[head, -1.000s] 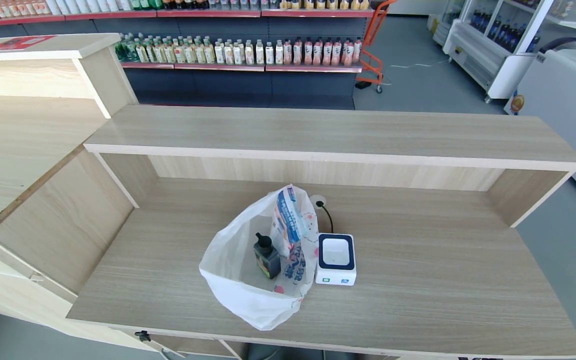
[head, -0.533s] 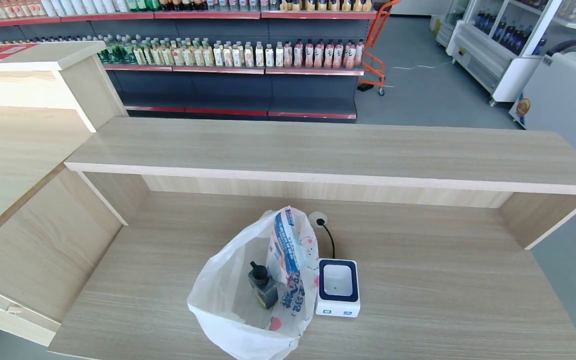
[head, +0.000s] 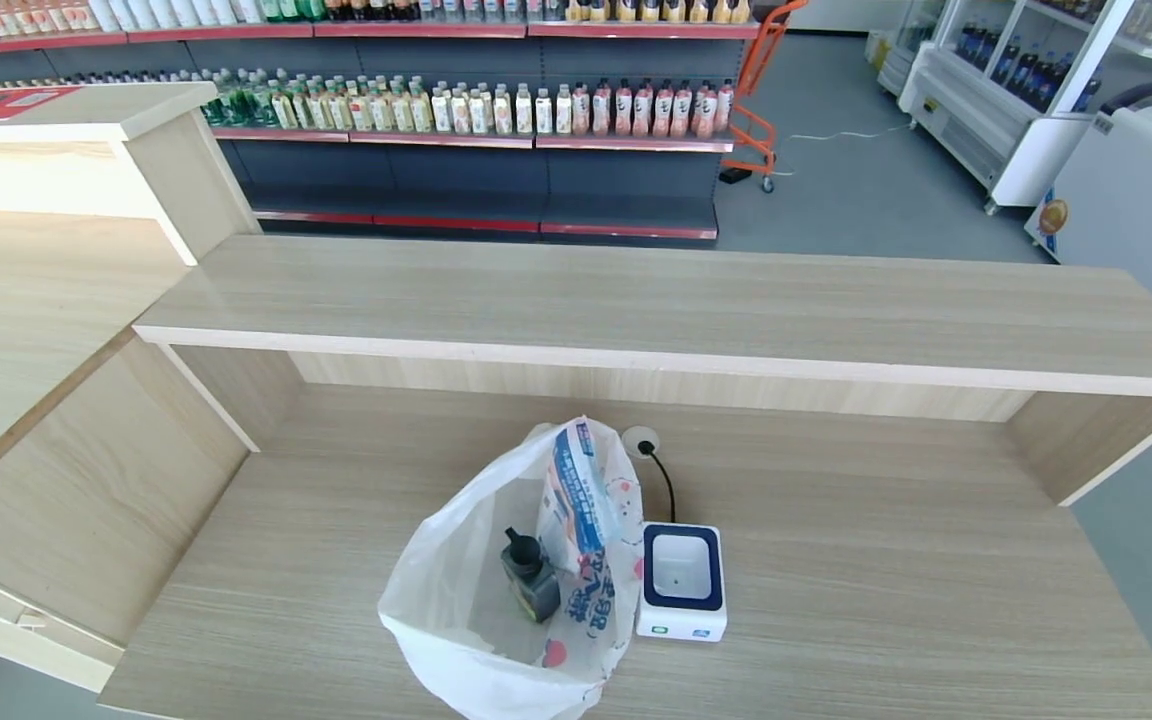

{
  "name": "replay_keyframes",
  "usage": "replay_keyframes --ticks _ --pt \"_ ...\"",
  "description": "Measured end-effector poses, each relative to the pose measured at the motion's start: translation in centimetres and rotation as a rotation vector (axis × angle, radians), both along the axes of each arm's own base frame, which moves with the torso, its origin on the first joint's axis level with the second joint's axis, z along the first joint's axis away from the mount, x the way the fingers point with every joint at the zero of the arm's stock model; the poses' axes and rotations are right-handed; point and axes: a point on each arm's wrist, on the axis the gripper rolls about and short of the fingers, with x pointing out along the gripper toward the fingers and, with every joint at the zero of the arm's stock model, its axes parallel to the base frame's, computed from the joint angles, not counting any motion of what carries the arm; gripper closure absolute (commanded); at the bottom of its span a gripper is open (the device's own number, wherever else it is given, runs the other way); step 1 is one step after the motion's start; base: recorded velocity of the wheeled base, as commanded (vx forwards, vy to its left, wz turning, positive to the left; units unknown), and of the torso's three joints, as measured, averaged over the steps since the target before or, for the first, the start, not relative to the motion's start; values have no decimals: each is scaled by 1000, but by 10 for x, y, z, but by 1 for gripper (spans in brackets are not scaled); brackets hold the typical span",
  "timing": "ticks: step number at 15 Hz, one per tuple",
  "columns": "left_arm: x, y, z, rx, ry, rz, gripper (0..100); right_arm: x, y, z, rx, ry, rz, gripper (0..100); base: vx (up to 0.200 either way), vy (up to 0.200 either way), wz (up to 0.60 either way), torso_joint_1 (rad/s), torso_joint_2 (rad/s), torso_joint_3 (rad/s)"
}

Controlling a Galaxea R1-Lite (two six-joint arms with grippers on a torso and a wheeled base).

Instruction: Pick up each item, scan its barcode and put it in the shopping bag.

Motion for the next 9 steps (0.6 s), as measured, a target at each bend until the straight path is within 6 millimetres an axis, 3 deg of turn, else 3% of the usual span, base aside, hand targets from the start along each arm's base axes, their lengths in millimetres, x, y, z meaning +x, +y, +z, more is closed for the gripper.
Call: replay_keyframes --ticks 9 --pt "0 0 0 0 0 0 0 0 0 0 1 0 -1 100 0 0 0 0 0 0"
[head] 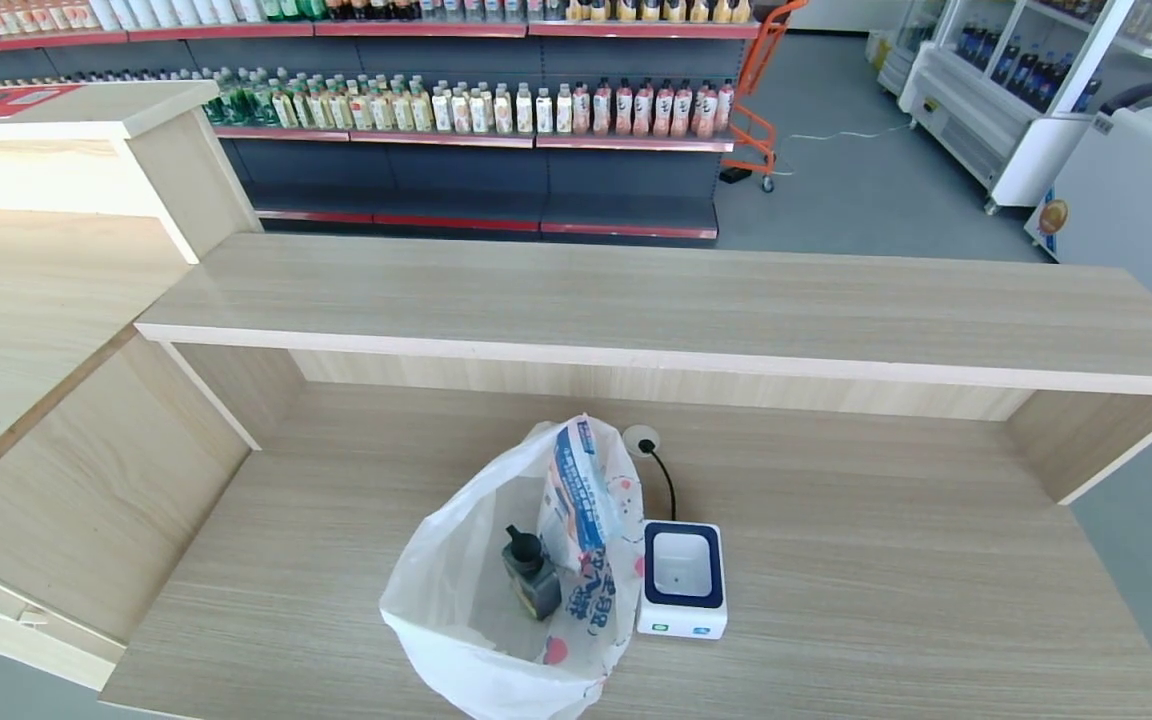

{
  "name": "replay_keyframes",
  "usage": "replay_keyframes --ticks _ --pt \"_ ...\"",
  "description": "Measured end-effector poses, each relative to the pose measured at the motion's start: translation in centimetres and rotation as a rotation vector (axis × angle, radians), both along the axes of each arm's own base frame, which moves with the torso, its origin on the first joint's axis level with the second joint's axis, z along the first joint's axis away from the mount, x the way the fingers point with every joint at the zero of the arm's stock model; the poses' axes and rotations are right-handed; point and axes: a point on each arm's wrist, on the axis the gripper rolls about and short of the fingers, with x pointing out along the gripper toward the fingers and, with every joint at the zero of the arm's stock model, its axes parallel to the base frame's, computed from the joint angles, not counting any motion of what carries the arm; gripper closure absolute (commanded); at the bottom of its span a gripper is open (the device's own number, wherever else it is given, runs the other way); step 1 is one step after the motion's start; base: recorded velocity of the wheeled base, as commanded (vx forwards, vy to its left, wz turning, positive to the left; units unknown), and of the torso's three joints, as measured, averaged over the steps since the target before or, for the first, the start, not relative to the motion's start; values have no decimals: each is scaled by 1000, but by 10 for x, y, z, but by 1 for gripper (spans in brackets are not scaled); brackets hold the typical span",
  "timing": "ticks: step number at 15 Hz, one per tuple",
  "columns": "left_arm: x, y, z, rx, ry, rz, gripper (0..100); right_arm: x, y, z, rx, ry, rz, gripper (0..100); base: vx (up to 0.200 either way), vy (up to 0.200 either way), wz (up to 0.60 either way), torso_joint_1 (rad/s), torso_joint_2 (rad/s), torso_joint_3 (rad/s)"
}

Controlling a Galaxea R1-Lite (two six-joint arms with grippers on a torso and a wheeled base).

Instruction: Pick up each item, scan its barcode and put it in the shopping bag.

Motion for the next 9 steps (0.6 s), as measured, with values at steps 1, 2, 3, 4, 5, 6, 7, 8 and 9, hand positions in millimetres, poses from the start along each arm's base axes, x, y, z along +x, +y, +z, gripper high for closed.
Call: replay_keyframes --ticks 1,2,3,4,5,6,7,8,9 --pt "0 0 0 0 0 0 0 0 0 0 0 0 0 100 0 0 0 0 0 0" --pt "0 0 0 0 0 0 0 0 0 0 1 0 0 100 0 0 0 0 0 0" --pt "0 0 0 0 0 0 0 0 0 0 1 0 0 100 0 0 0 0 0 0" --pt "0 0 0 0 0 0 0 0 0 0 1 0 0 100 0 0 0 0 0 0" --pt "0 0 0 0 0 0 0 0 0 0 1 0 0 100 0 0 0 0 0 0" --pt "0 0 0 0 0 0 0 0 0 0 1 0 0 100 0 0 0 0 0 0" --pt "0 0 0 0 0 0 0 0 0 0 0 0 0 100 0 0 0 0 0 0" --pt "0 0 0 0 0 0 0 0 0 0 0 0 0 100 0 0 0 0 0 0" --pt "0 0 0 0 0 0 0 0 0 0 -1 0 0 100 0 0 0 0 0 0"
